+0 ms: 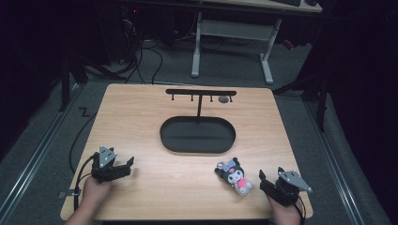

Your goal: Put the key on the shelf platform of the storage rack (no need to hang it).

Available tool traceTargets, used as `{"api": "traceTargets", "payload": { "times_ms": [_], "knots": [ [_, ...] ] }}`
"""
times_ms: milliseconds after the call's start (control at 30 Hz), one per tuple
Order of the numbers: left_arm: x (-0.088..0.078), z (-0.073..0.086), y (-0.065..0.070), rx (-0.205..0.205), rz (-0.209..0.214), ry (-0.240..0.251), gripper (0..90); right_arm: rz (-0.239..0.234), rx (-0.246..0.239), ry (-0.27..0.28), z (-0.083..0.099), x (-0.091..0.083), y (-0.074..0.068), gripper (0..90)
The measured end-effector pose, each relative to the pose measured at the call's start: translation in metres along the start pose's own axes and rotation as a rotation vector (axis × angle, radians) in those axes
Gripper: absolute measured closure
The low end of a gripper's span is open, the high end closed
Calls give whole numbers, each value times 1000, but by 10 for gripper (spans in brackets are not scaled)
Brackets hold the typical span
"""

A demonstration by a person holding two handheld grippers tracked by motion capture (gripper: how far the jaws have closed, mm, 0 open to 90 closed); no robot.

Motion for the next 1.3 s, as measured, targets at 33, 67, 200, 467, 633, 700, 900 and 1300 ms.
{"api": "traceTargets", "payload": {
  "times_ms": [33,67,200,467,633,700,900,1300],
  "knots": [
    [0,0,0,3,1,-2,154,-2,-13,-8,1,1,-1,253],
    [0,0,0,3,2,-4,154,-3,-15,-12,1,2,-2,253],
    [1,0,-1,-4,0,-9,154,-24,-14,-3,2,4,-2,262],
    [0,0,-1,-6,-2,-10,154,-22,-7,6,1,1,0,263],
    [1,0,-1,-9,-2,-10,154,-24,-2,2,2,2,1,263],
    [0,0,-1,-8,-2,-11,154,-22,-3,8,1,2,2,263],
    [-1,1,-3,-18,-6,-7,154,-37,11,28,-1,-3,1,264],
    [-2,1,-3,-21,7,4,154,-77,8,48,-17,-7,-20,240]
  ]
}}
Point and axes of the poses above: each handheld gripper's, and its own axes: x roughly forward along the jaws, z roughly out of its underside, y roughly to its right, the point moved 7 cm from there along x, roughly forward along the jaws, and after that the axes turned 5 degrees about -y, right-handed, at the moved point
